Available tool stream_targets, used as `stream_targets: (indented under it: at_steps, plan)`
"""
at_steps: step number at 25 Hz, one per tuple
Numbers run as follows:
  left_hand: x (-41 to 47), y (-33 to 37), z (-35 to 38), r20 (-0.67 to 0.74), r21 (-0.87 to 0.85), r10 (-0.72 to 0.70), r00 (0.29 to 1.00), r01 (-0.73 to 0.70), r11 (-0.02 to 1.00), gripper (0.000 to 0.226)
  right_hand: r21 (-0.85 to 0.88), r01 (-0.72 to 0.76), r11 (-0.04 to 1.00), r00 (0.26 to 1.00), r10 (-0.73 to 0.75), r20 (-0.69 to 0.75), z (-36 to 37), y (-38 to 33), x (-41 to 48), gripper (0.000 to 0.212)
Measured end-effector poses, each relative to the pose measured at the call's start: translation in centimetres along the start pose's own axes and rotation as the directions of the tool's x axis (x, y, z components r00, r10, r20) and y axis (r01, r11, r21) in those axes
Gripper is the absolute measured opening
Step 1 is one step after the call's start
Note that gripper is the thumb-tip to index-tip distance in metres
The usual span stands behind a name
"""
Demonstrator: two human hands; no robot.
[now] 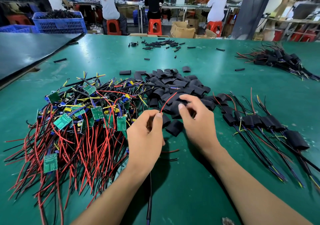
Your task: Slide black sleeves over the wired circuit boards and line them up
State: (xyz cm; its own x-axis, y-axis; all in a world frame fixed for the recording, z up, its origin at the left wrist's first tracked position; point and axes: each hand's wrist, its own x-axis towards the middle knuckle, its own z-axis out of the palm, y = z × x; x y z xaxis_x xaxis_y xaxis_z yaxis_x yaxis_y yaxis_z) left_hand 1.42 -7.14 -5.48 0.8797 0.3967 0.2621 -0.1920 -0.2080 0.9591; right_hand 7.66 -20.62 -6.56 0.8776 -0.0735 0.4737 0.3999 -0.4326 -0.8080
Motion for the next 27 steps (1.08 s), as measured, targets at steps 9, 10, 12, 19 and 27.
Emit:
stream_targets:
  at_steps: [9, 10, 12, 19, 27]
  plan:
    - [0.1, -0.3, -0.1, 0.102, -0.06, -0.026, 0.994, 0.032, 0.998, 0.017, 0.419, -0.282, 0.863, 0.901, 0.088, 0.425, -1.2, -1.3, 0.0, 0.013]
    - [0.1, -0.3, -0.1, 0.114, -0.061, -0.041, 0.993, 0.048, 0.997, 0.017, 0.439, -0.303, 0.846, 0.893, 0.091, 0.441, -1.3, -1.4, -0.1, 0.013]
    - [0.3, -0.2, 0.0, 0.118, -0.102, -0.089, 0.989, 0.101, 0.99, 0.017, 0.506, -0.391, 0.769, 0.859, 0.107, 0.501, -1.3, -1.7, -0.2, 0.014]
    - [0.8, 0.3, 0.0, 0.165, -0.336, -0.234, 0.958, 0.278, 0.9, 0.025, 0.618, -0.509, 0.599, 0.801, 0.067, 0.595, -0.7, -2.2, -1.0, 0.026]
    - [0.3, 0.5, 0.0, 0.146, -0.194, -0.205, 0.968, 0.231, 0.953, 0.036, 0.561, -0.406, 0.721, 0.816, 0.009, 0.578, -1.0, -2.2, -0.8, 0.035]
